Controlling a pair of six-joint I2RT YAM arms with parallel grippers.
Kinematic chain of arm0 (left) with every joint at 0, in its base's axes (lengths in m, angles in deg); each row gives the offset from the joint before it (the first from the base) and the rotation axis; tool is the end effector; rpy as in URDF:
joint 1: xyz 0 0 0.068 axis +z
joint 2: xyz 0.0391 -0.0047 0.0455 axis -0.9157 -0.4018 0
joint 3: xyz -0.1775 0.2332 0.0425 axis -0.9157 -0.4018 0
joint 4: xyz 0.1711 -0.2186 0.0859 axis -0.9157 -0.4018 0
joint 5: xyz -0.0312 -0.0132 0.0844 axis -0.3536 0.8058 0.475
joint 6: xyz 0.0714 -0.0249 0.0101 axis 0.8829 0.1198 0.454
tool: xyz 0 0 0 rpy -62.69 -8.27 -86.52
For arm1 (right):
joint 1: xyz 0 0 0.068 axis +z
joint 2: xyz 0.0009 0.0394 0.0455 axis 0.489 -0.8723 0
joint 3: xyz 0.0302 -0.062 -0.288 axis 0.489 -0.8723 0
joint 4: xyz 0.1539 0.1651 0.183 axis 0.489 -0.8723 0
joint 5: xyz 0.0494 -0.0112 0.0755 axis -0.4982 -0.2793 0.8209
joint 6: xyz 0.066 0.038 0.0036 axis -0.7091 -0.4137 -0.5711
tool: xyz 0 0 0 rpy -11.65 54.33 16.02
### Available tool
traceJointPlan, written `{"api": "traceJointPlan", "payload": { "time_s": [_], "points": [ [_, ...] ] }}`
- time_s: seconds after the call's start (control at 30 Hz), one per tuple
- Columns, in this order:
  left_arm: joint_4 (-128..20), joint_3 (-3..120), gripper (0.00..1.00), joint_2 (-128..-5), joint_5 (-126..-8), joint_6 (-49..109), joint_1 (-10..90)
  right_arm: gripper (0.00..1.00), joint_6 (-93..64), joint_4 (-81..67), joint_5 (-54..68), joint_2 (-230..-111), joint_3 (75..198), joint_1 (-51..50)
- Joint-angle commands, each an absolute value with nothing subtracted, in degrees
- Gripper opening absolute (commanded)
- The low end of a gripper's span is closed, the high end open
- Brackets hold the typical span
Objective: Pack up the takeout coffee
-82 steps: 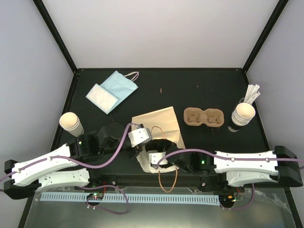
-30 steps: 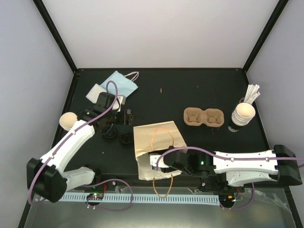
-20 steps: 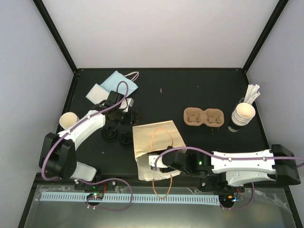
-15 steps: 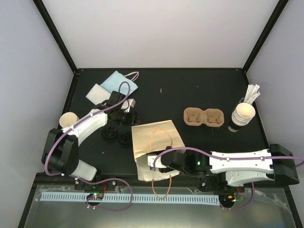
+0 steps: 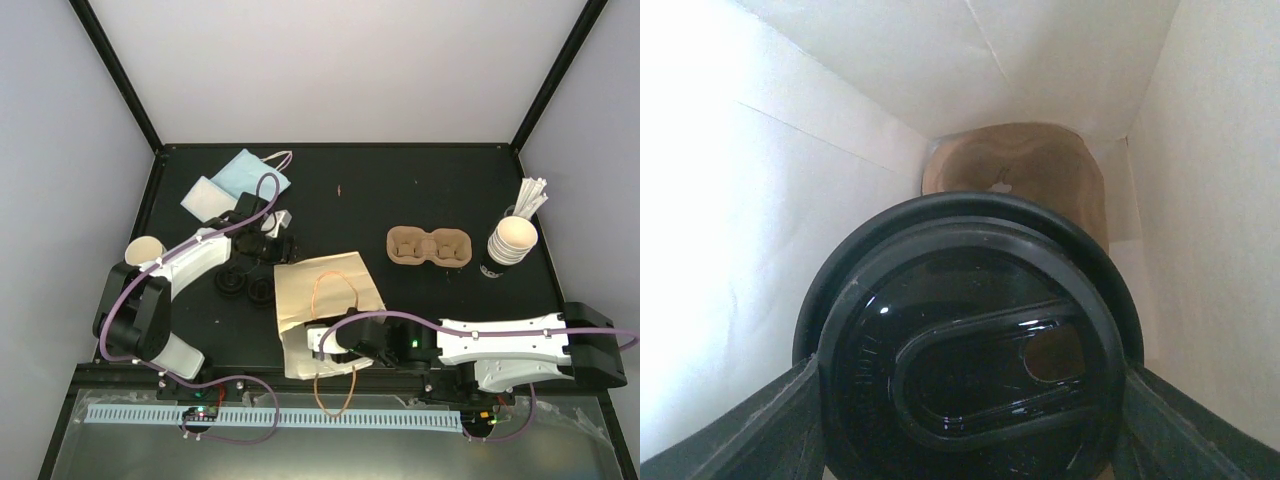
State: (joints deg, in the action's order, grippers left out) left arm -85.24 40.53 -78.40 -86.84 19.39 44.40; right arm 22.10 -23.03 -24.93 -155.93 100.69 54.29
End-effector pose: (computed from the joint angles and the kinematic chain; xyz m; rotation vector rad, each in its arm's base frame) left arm 0.2968 -0.1519 0.1885 0.1673 2.7268 -0.8877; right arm 0.0572 0.2709 0.2144 -1.7584 1.4026 0.0091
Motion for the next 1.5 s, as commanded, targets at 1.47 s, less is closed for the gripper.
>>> {"api": "traceJointPlan", "payload": {
  "time_s": [1.47],
  "points": [
    [-82.3,38.4,0.55,-77.9,-91.0,18.5,41.3,0.35,21.7,-24.6,-22.4,-156.0,101.6,55.7]
  ]
}}
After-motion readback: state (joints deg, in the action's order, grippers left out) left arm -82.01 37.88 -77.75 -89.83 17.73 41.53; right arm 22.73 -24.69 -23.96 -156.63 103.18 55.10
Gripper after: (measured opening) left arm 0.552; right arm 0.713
